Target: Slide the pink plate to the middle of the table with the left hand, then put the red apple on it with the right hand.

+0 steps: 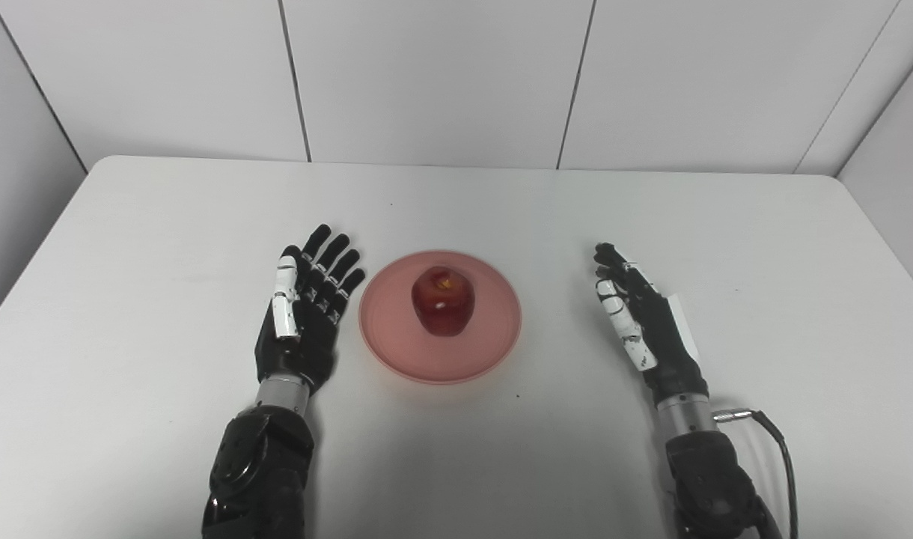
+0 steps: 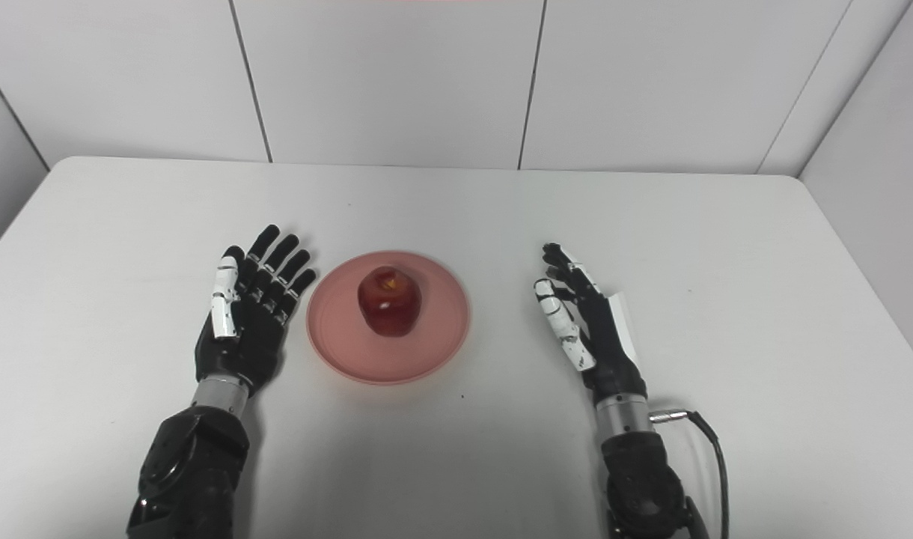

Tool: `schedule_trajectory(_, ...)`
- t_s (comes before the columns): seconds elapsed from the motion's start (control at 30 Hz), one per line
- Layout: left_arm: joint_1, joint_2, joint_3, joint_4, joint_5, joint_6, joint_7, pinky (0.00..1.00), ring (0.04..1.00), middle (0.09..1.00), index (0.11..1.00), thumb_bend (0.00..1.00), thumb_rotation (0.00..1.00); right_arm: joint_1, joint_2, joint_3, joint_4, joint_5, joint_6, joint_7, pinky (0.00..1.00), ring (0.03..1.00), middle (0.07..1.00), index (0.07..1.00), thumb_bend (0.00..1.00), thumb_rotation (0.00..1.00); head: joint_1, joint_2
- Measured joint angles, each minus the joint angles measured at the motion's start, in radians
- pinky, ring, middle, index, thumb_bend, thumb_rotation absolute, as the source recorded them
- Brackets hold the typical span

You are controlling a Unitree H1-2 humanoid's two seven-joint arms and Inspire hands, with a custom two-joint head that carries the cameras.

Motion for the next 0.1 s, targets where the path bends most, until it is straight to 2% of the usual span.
schedule_trajectory(0.1, 0.000, 0.000, 0.001, 0.000, 0.000, 0.000, 0.000, 0.89, 0.887, 0.881, 0.862, 0.34, 1.00, 0.000, 0.005, 0.000, 0.001, 0.018, -0.001, 0.002, 0.78, 0.852, 0.866, 0.862, 0.37, 1.00, 0.002, -0.002)
